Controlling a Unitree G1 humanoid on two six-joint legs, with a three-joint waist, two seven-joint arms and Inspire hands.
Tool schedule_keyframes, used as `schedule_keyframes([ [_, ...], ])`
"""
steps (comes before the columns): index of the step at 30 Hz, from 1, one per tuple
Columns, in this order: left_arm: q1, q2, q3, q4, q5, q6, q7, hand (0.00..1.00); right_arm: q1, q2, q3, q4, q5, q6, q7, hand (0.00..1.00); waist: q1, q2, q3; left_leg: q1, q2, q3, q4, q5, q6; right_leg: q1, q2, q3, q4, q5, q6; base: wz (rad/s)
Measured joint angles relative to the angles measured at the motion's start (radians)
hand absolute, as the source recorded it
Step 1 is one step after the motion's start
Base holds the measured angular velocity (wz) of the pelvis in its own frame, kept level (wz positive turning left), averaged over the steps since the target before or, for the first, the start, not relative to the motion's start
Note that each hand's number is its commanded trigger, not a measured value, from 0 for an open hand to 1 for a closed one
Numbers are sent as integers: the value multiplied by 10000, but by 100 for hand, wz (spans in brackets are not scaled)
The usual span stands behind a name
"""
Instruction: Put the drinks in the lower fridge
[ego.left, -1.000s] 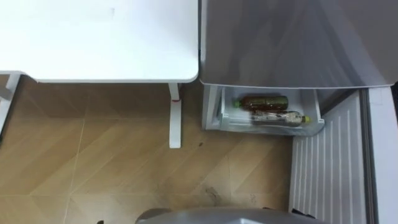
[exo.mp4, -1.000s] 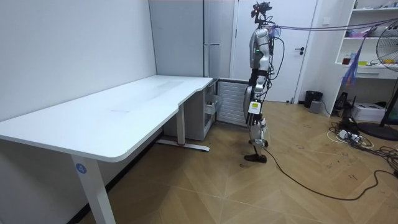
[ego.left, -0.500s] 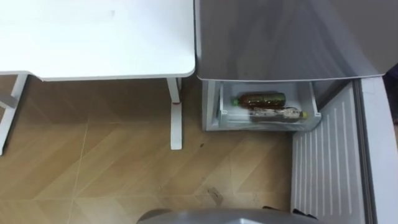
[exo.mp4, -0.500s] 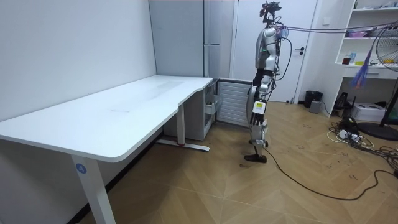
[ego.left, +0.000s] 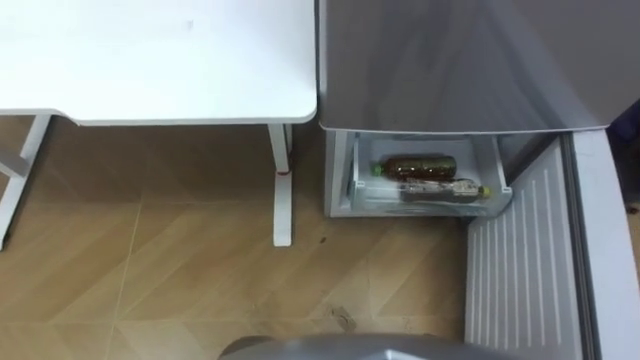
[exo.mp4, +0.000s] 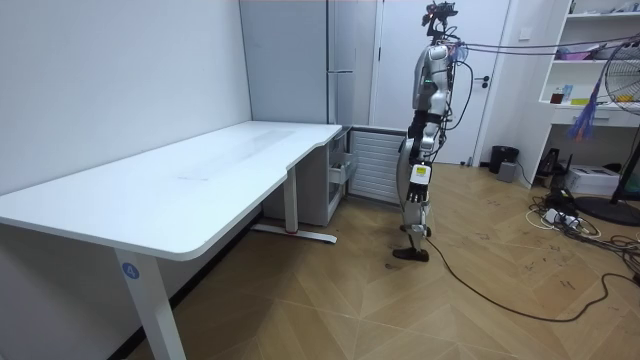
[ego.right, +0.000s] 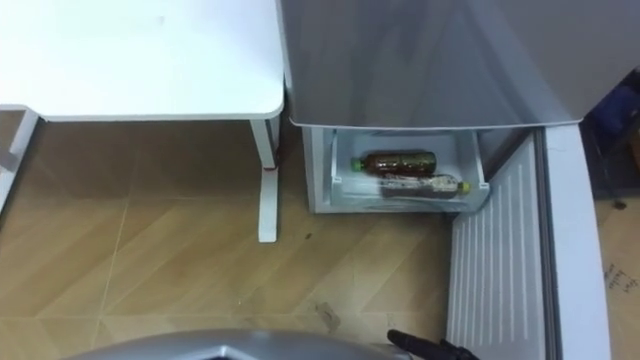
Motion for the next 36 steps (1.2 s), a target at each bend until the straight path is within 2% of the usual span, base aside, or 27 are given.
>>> schedule_keyframes([
  [2,-58,-8,124,15,106,51,-202,0,22,-31,-169,-78,-31,52,-18,0,22,-3,0,-36,-94,388,216,-112,150,-165,-238,-55,570,-282,75,6],
  [4,-198,-17,151,103,166,46,-418,0,-11,-212,-384,-186,-159,76,-102,0,41,18,-32,-100,-382,641,475,-395,384,-776,-748,11,2259,-760,177,6],
  [5,-242,-35,147,172,165,43,-450,0,-48,-298,-458,-194,-159,76,-99,0,56,132,13,-145,-402,675,546,-455,461,-1055,-834,44,2930,-750,172,0],
  [6,-408,9,163,285,195,24,-528,0,-119,-415,-654,-210,-148,49,-108,0,47,243,21,-123,-490,708,655,-562,611,-1808,-1093,138,4546,-545,124,0],
  [7,-439,130,163,332,212,18,-532,0,-137,-487,-780,-201,-35,67,-95,0,57,322,75,16,-566,621,647,-646,762,-2598,-1298,422,5895,-76,73,0],
  [8,-423,195,166,324,211,10,-520,0,-131,-507,-838,-201,48,65,-97,0,41,321,52,147,-614,533,630,-693,846,-2838,-1319,563,6382,186,-4,-8],
  [9,-342,296,173,310,214,-12,-472,0,-143,-567,-840,-217,249,70,-127,0,68,386,43,323,-647,325,587,-807,1049,-3094,-1182,731,6643,316,-14,-18],
  [10,-316,361,180,305,224,4,-433,0,-175,-573,-820,-248,281,70,-186,0,96,401,60,316,-655,230,585,-848,1101,-3263,-1018,738,6522,212,6,-25],
  [11,-284,481,202,272,307,77,-409,0,-187,-571,-775,-255,293,71,-269,0,35,393,59,316,-629,100,587,-881,1138,-3638,-646,587,5991,-20,-19,0],
  [12,-310,516,228,168,435,142,-407,0,-134,-593,-752,-192,306,77,-405,0,-69,479,12,325,-577,-13,589,-863,1097,-3833,-347,404,5043,-68,-72,32],
  [13,-263,492,232,-62,462,200,-391,0,-5,-636,-659,-34,274,134,-560,0,-165,481,6,410,-547,-124,563,-908,1102,-3822,-37,343,3697,67,-242,44],
  [14,-219,470,247,-176,463,204,-373,0,69,-646,-615,94,233,222,-674,0,-213,413,49,480,-548,-144,545,-969,1087,-3810,69,349,3017,178,-321,41],
  [15,-125,406,297,-234,466,235,-339,0,189,-648,-616,373,-26,359,-848,0,-292,464,47,681,-493,-230,529,-1113,1020,-3749,261,384,2424,715,-420,31],
  [16,-112,382,296,-231,450,265,-353,0,424,-617,-626,396,-337,508,-924,0,-330,568,14,872,-411,-275,436,-1217,917,-3539,424,426,2279,892,-452,23],
  [18,-36,389,302,-165,408,252,-315,0,525,-558,-623,392,-817,641,-982,0,-259,587,-7,1167,-333,-136,155,-1227,852,-3400,581,429,2312,1206,-577,-11],
  [19,-12,376,301,-158,371,232,-295,0,501,-553,-619,381,-977,640,-979,0,-226,625,-2,1307,-298,-33,37,-1201,806,-3393,602,418,2430,1154,-624,-24],
  [23,-7,342,688,-172,370,46,-243,0,435,-510,-624,242,-1287,497,-977,0,-232,626,13,1566,-32,68,-36,-1139,687,-3206,876,333,2469,817,-718,-9],
  [25,3,345,765,-166,248,77,-171,0,293,-511,-613,194,-1340,481,-974,0,-192,581,43,1745,92,395,-51,-1196,529,-3172,985,346,2670,547,-782,-9],
  [26,26,344,836,-181,255,81,-168,0,188,-508,-615,177,-1460,509,-962,0,-189,510,48,1782,181,571,97,-1289,365,-3175,1041,340,2843,338,-834,-13],
  [28,25,350,893,-185,244,92,-169,0,43,-485,-613,128,-1619,535,-963,0,-99,375,64,1768,247,872,432,-1333,286,-3215,1095,324,3037,62,-960,-17],
  [29,23,351,883,-197,148,100,-168,0,36,-478,-612,15,-1604,593,-961,0,5,329,37,1640,328,981,904,-1347,262,-3201,1124,308,3126,-143,-1102,-17],
  [31,92,349,884,-217,76,110,-160,0,62,-453,-608,-133,-1547,657,-957,0,117,347,17,1324,536,975,1997,-1341,237,-2997,1301,314,3013,-244,-1237,-18],
  [32,199,350,884,-259,100,117,-165,0,66,-448,-562,-200,-1539,656,-922,0,179,338,29,975,717,948,2890,-1228,54,-2829,1401,365,2907,-260,-1267,-18],
  [33,310,352,886,-335,142,160,-160,0,1,-448,-546,-219,-1501,654,-862,0,203,323,34,521,819,751,3903,-888,-122,-2618,1461,428,2854,-328,-1344,-15],
  [34,386,337,856,-326,150,168,-168,0,2,-462,-485,-219,-1372,640,-884,0,202,289,59,123,868,477,4813,-613,-81,-2296,1522,493,2657,-359,-1388,0],
  [35,392,330,837,-314,133,165,-171,0,10,-475,-377,-216,-1205,620,-944,0,186,301,54,-79,853,350,4976,-678,-14,-2153,1537,489,2551,-373,-1410,15],
  [36,365,331,786,-324,84,110,-167,0,-3,-474,-222,-199,-987,593,-1043,0,208,295,61,-596,738,212,4955,-984,124,-1984,1519,500,2431,-408,-1438,5],
])
